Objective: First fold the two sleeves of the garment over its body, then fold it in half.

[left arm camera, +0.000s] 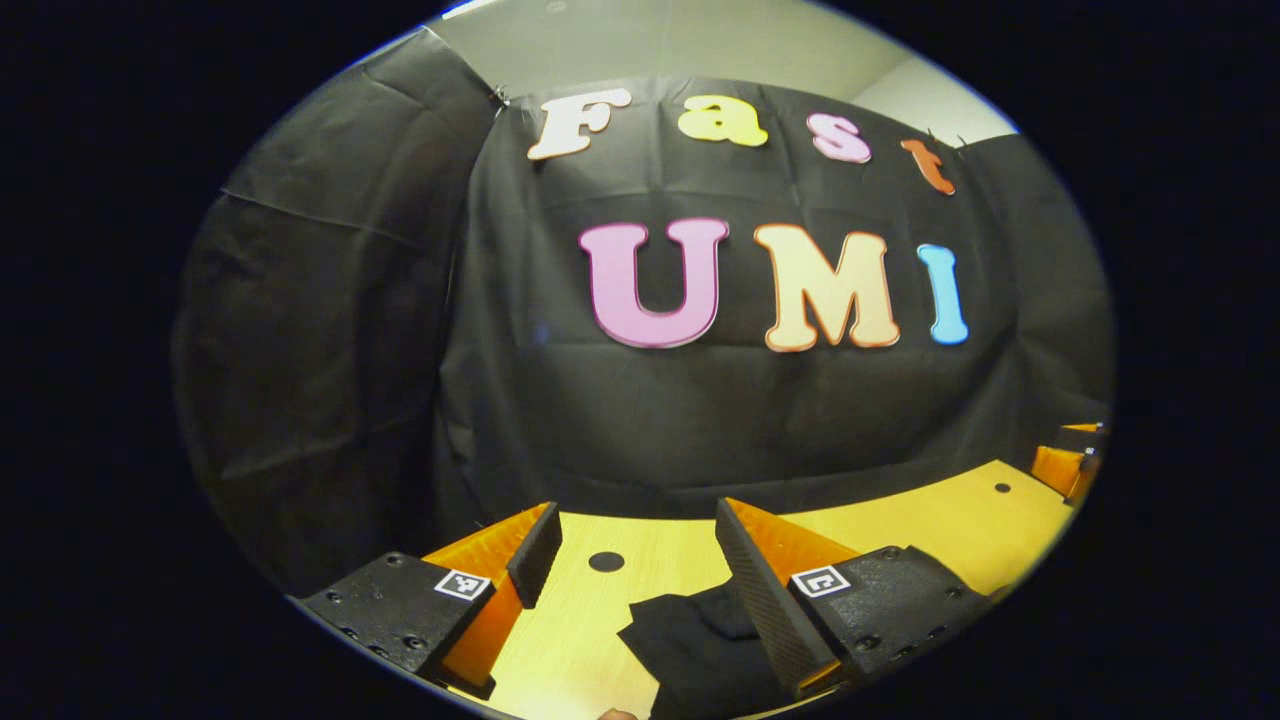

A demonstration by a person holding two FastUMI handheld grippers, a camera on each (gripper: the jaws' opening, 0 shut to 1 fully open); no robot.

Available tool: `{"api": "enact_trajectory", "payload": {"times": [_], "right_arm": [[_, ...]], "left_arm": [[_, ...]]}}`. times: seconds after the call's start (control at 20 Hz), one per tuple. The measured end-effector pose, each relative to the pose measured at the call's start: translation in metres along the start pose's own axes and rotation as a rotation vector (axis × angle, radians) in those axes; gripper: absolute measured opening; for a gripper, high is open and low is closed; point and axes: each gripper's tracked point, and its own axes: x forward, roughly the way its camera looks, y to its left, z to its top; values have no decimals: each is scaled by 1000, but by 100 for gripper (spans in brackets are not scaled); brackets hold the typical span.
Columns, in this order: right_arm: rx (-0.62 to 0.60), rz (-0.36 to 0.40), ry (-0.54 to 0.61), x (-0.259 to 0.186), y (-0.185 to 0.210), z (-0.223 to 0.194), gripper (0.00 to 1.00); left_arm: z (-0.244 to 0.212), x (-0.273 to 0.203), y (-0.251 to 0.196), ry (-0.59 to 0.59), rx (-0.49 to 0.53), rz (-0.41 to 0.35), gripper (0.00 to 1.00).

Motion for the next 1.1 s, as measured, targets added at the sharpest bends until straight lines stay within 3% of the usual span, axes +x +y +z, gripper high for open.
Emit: {"api": "enact_trajectory", "payload": {"times": [0.25, 0.65, 1.1], "right_arm": [[-4, 45, -83, -80, 1, 15, 95], [62, 85, -137, -209, -6, 17, 95], [78, 105, -218, -303, -1, 27, 95]], "left_arm": [[32, -77, -23, -66, 40, -3, 92], [65, -191, -37, -133, 21, 2, 93], [88, -275, -50, -176, 21, -21, 92]]}}
